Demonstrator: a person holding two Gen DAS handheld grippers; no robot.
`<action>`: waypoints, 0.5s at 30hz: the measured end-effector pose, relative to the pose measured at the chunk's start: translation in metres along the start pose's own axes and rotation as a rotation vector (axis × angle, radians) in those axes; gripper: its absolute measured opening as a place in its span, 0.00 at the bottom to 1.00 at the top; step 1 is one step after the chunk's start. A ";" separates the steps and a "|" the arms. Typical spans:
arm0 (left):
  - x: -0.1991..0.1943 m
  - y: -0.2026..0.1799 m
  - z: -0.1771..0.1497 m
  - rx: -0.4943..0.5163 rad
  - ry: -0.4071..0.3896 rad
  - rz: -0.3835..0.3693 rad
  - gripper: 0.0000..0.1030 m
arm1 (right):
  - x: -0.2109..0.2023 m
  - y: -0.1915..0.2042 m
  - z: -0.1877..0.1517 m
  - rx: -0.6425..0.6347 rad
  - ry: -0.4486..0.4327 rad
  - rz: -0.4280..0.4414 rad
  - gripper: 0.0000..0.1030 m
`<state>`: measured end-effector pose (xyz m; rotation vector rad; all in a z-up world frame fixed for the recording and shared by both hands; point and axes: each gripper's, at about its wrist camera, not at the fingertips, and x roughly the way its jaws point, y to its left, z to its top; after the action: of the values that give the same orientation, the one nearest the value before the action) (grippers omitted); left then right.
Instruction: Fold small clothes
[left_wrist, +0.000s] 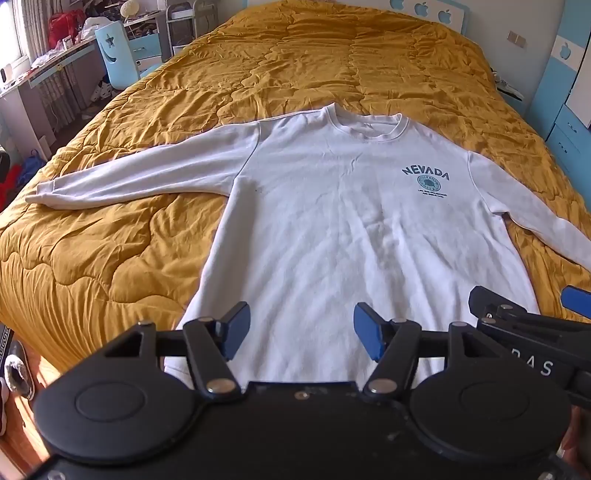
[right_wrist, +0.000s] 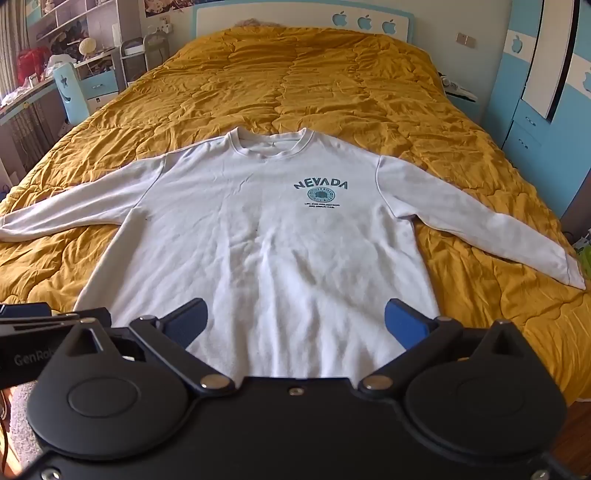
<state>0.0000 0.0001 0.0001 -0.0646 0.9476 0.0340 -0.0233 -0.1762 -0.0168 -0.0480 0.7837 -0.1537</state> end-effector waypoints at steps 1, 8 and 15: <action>0.000 0.000 0.000 -0.001 0.000 0.000 0.64 | 0.000 0.000 0.000 0.002 0.003 0.003 1.00; 0.002 0.001 -0.004 -0.001 0.007 0.009 0.64 | 0.000 -0.001 0.000 0.002 0.002 0.002 1.00; 0.003 0.000 -0.001 -0.006 0.017 0.012 0.64 | 0.000 0.005 0.001 0.001 0.005 0.004 1.00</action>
<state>0.0008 0.0001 -0.0024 -0.0652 0.9651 0.0478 -0.0225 -0.1715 -0.0165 -0.0450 0.7887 -0.1501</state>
